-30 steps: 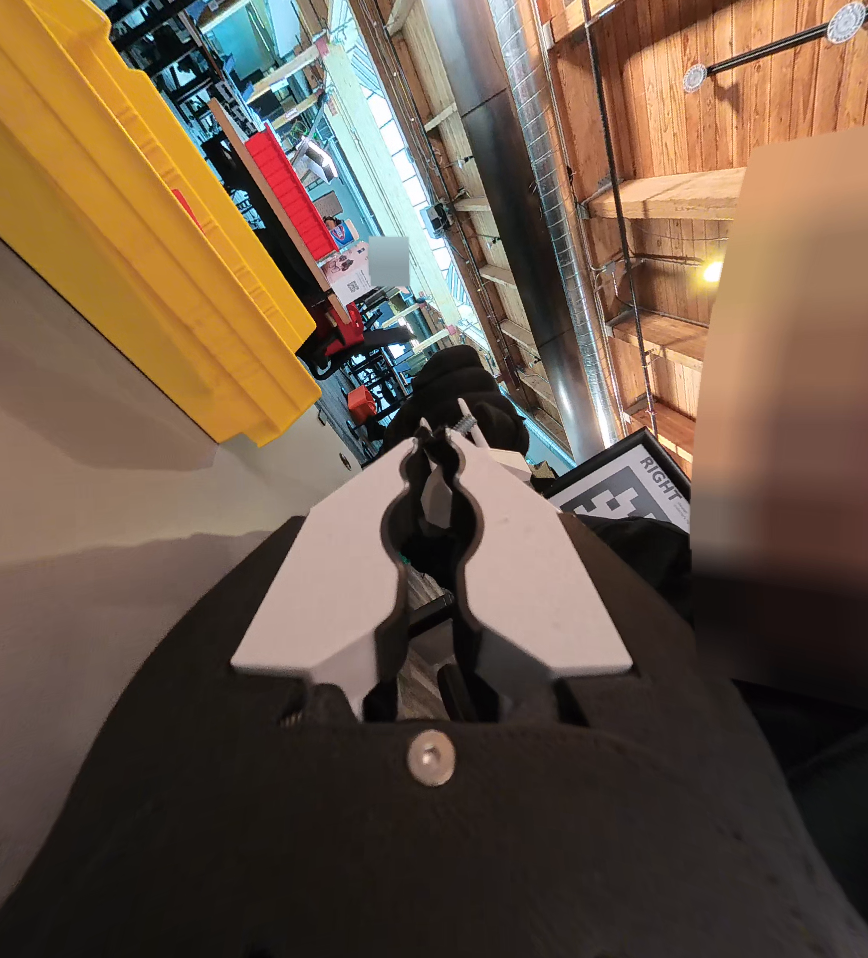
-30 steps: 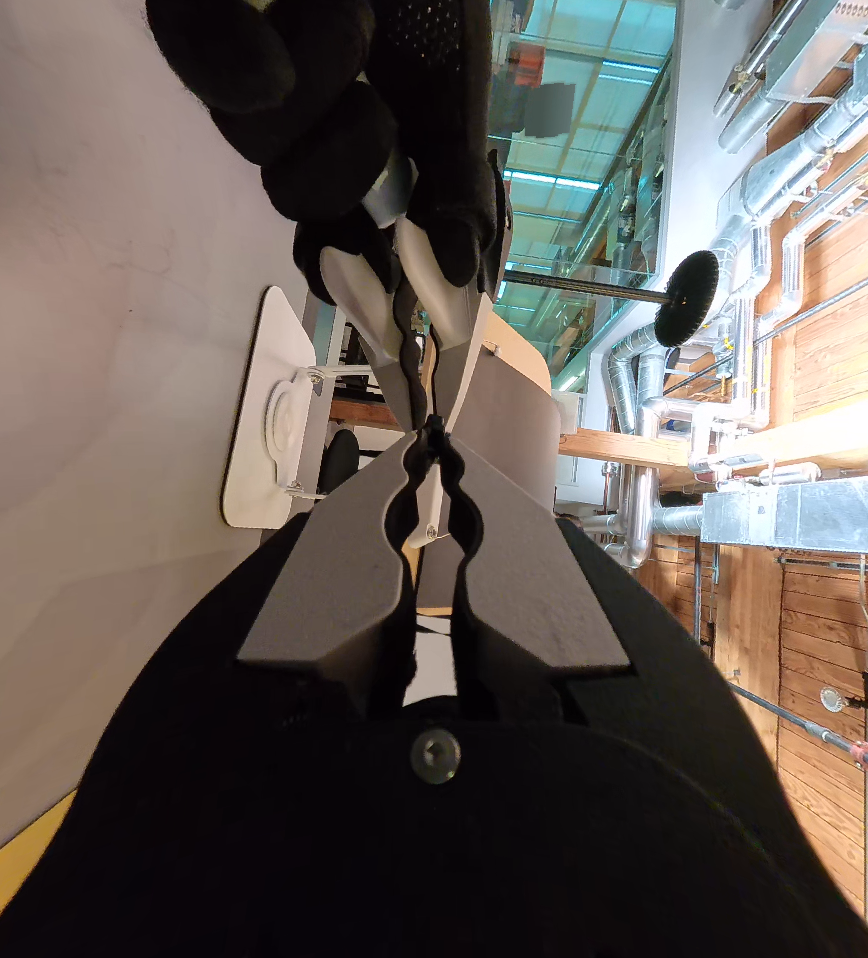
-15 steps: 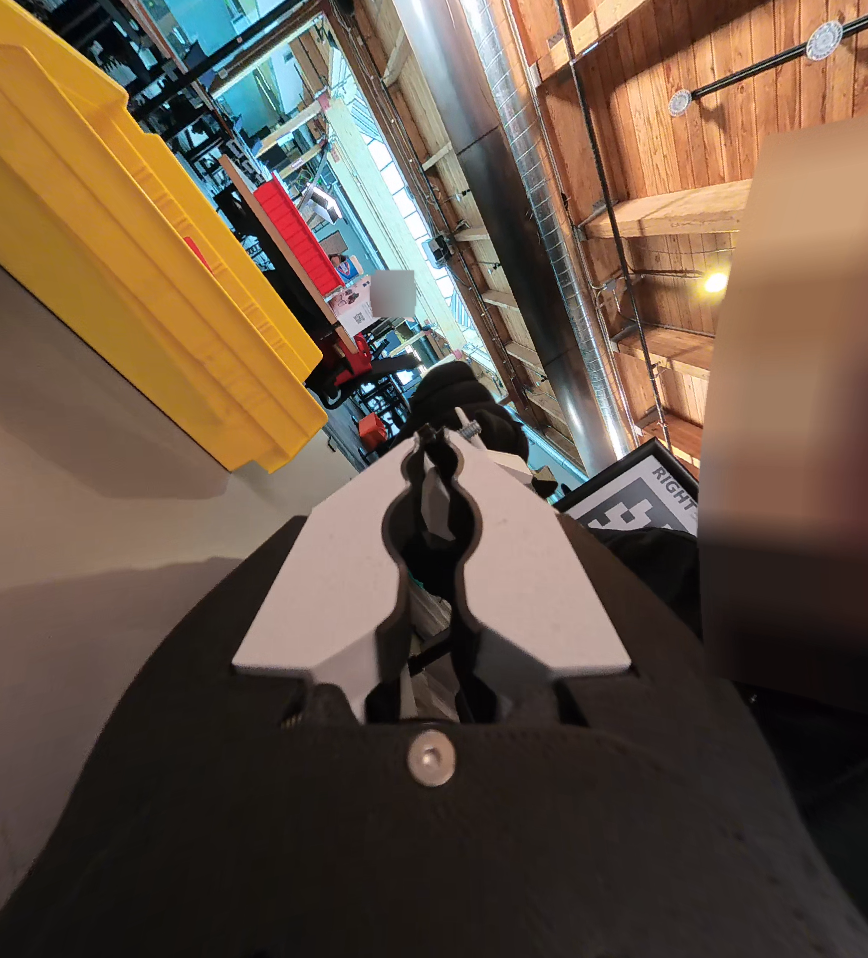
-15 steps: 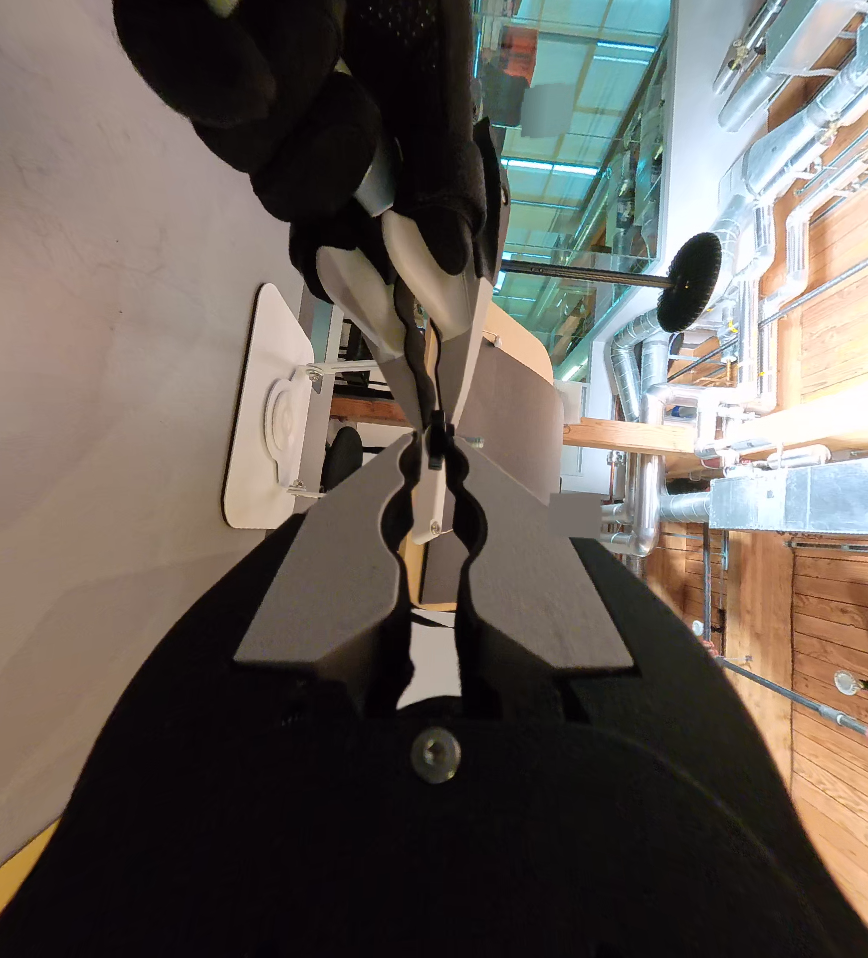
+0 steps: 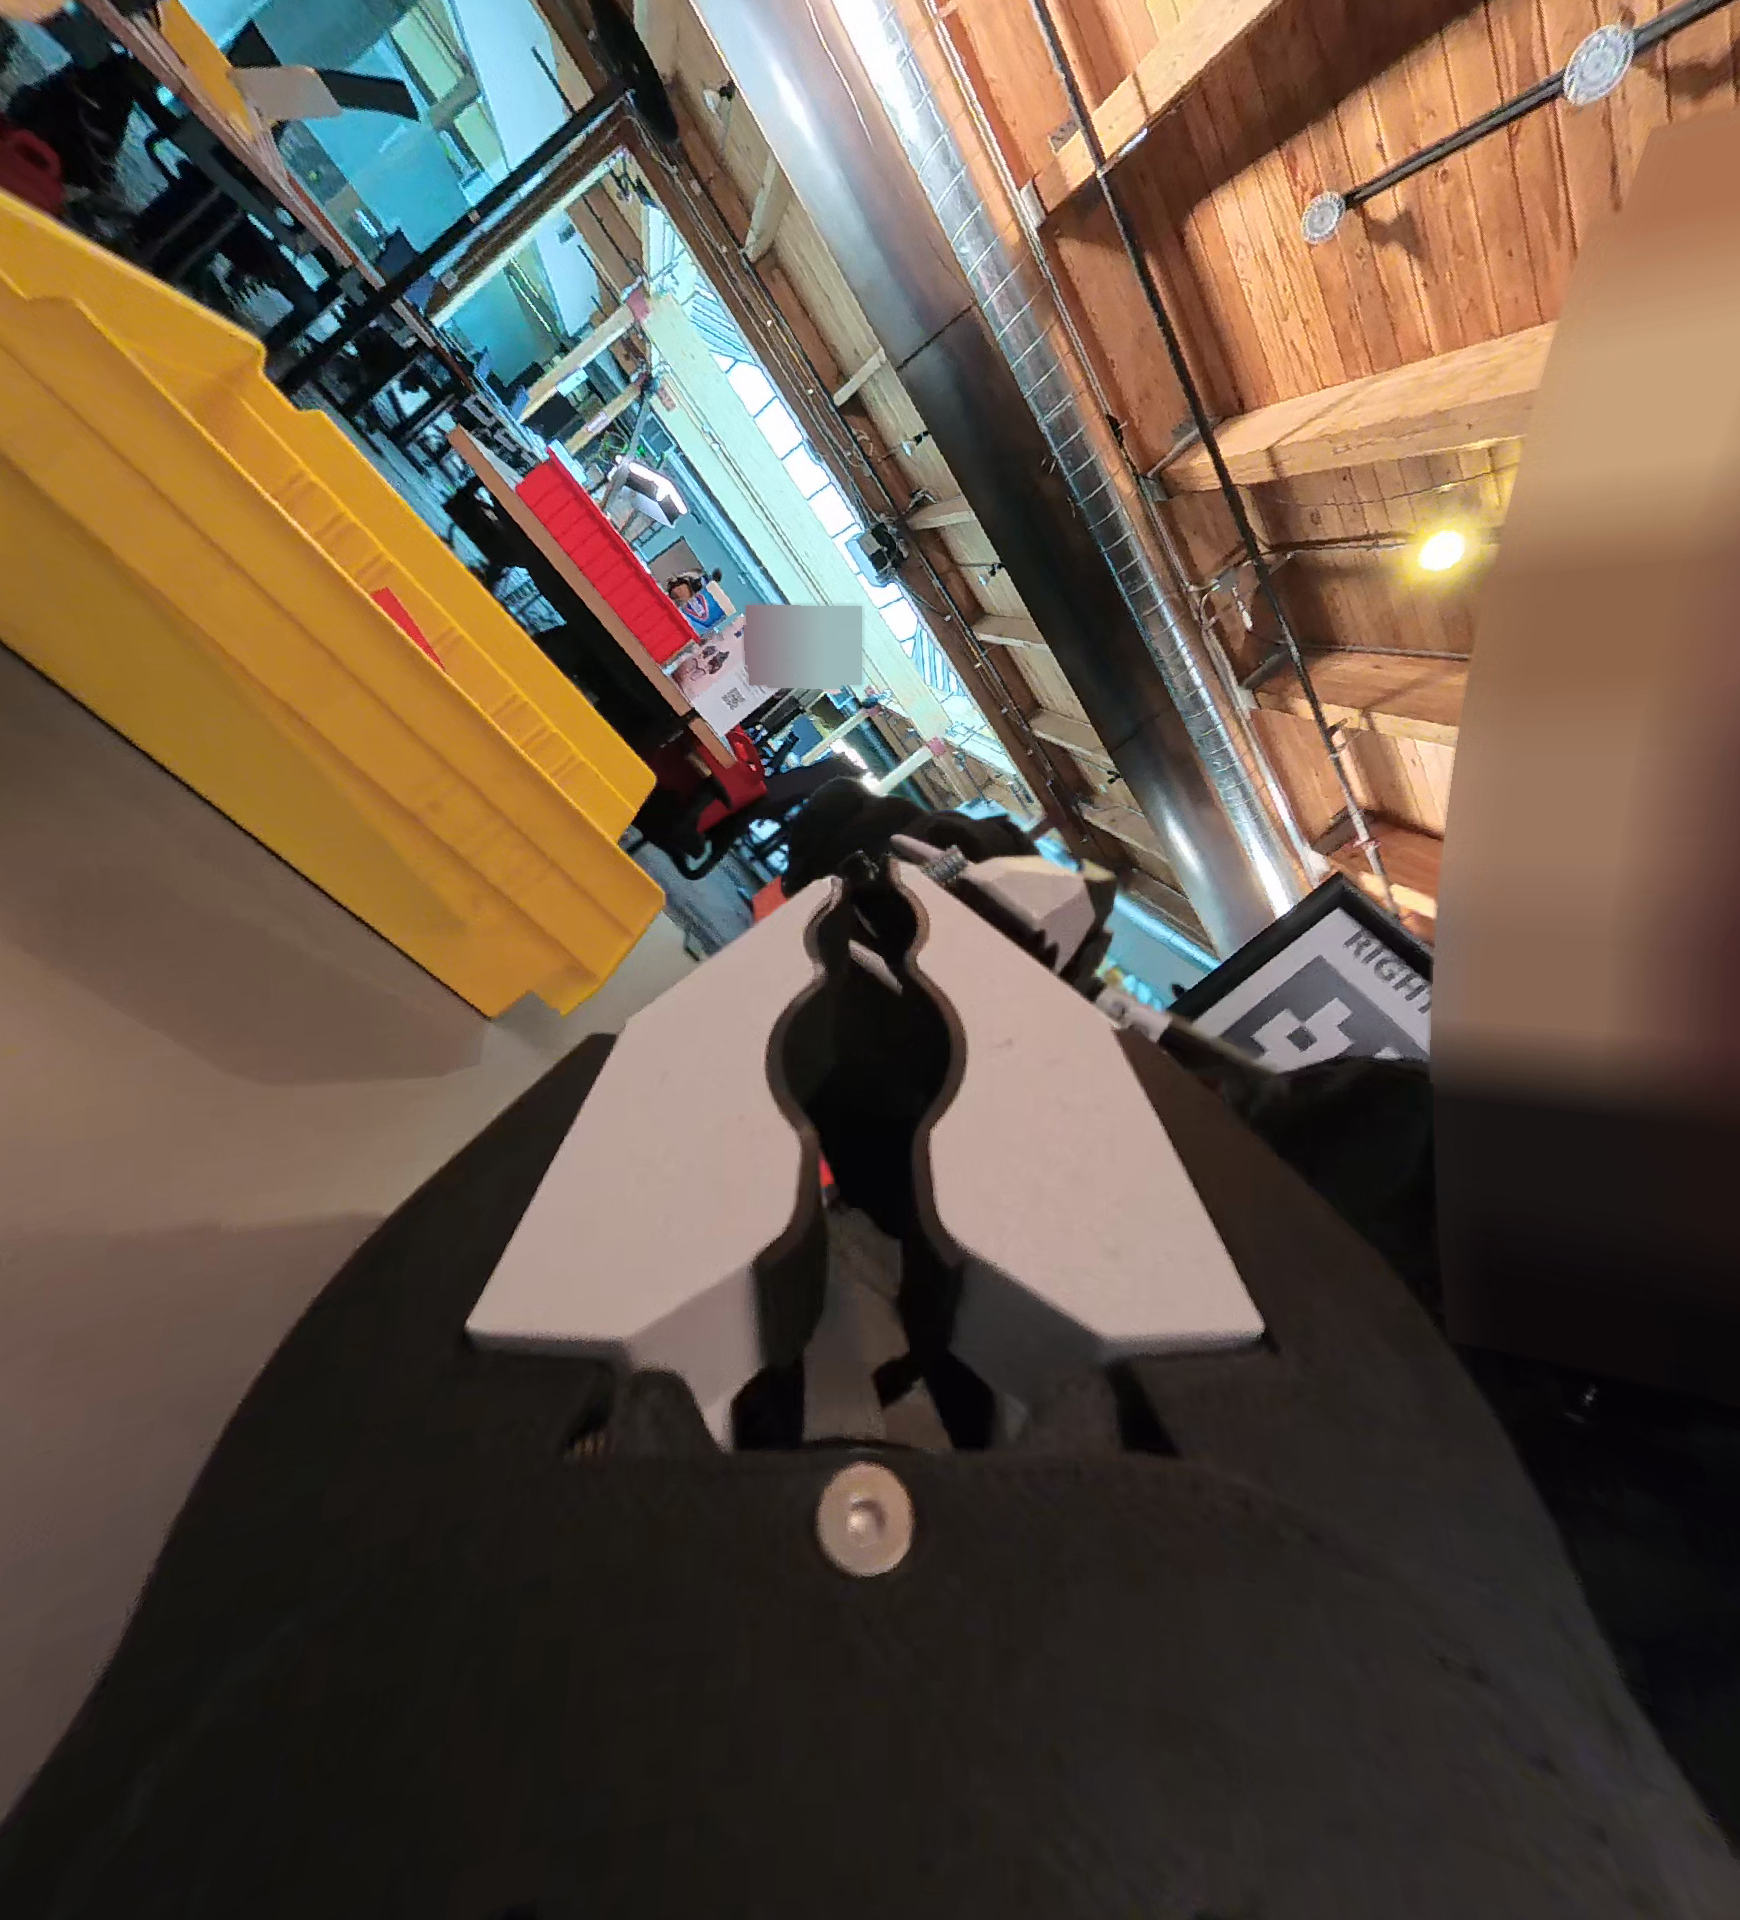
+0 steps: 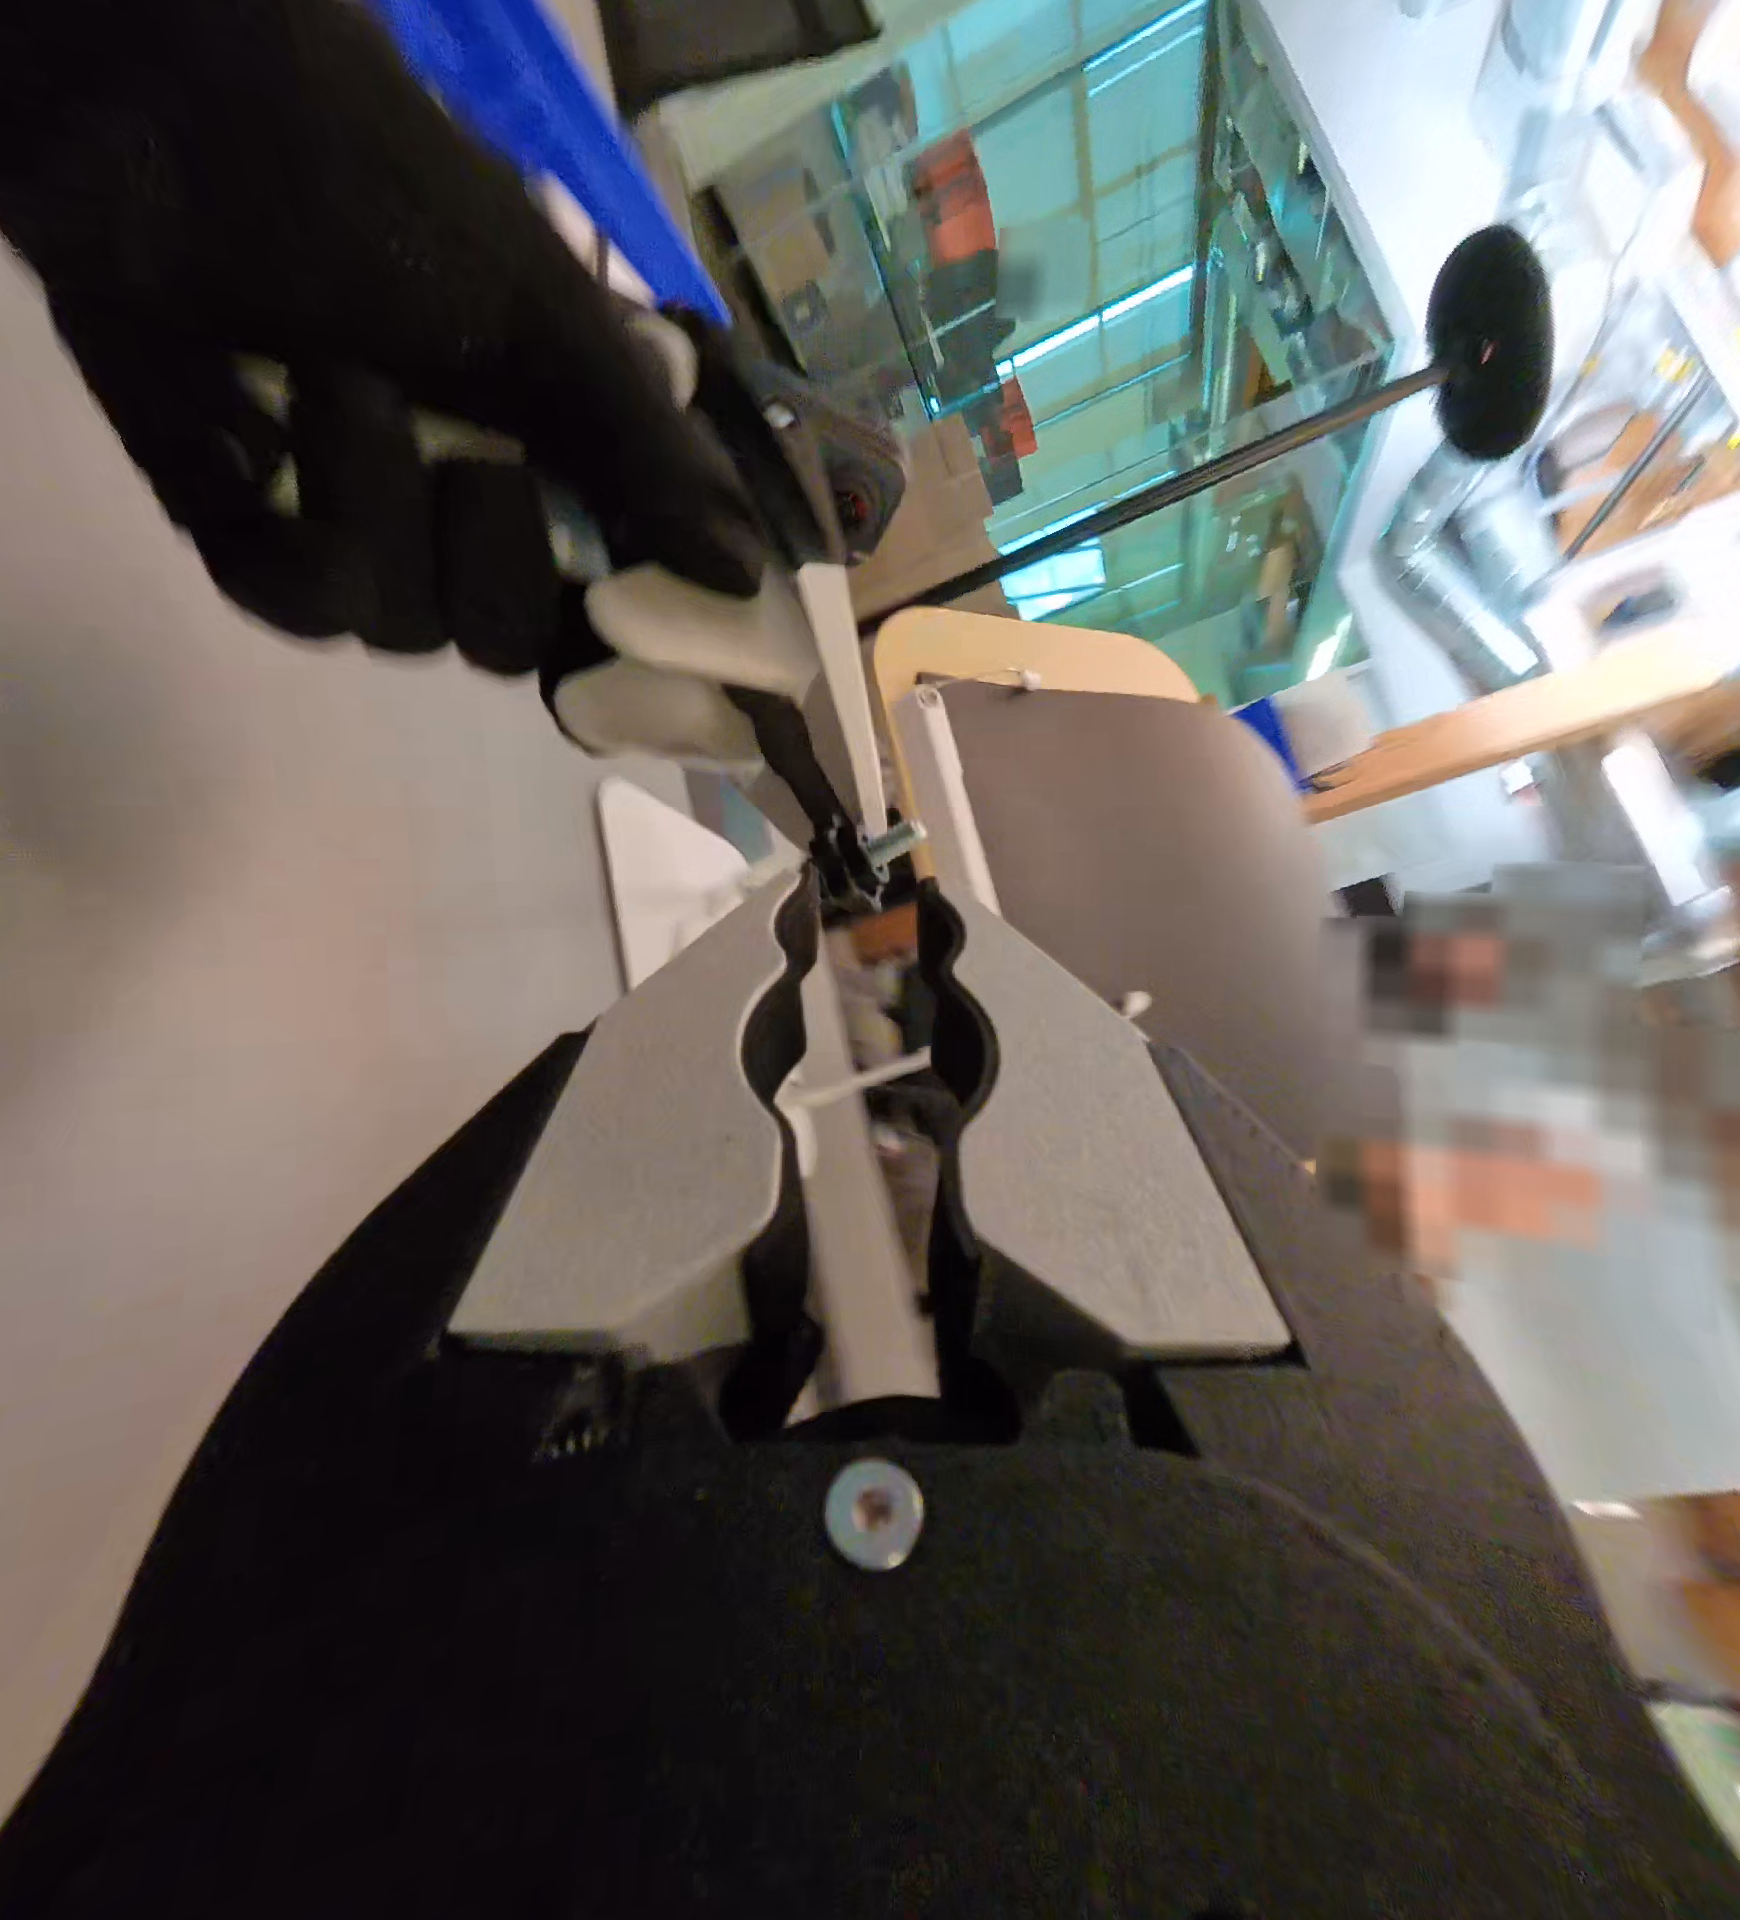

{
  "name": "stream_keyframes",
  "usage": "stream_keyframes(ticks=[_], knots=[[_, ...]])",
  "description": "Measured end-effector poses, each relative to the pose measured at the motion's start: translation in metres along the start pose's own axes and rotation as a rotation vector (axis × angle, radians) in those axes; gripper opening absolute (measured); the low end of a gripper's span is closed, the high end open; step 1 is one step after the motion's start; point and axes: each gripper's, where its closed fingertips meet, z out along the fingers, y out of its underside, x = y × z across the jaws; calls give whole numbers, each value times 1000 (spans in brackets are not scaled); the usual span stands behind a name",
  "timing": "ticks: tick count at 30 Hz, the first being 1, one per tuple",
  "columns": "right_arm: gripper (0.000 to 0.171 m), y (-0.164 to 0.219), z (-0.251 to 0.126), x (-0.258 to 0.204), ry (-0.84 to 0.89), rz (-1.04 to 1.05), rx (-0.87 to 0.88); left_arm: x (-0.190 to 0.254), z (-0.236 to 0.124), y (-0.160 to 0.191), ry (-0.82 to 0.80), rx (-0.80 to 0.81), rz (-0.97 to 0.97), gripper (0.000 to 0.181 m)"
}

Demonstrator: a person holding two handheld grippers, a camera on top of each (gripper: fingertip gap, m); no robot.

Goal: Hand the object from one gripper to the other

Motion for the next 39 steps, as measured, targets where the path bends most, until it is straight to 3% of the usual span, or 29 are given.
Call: stream_keyframes(ticks=[4,7,24,29,35,39], knots=[[15,-7,-2,11,-44,448,113,1,2,3,-52,-26,137,3],[14,-8,0,16,-60,638,170,5,6,4,-50,-34,180,3],[3,-6,7,11,-99,683,174,10,12,7,-44,-50,236,3],[2,-8,5,10,-65,491,126,11,13,7,-5,-45,192,5],[2,4,7,3,36,-207,-95,9,10,9,10,-72,122,34],[3,3,8,-10,3,-412,-108,13,1,0,35,-53,66,38]])
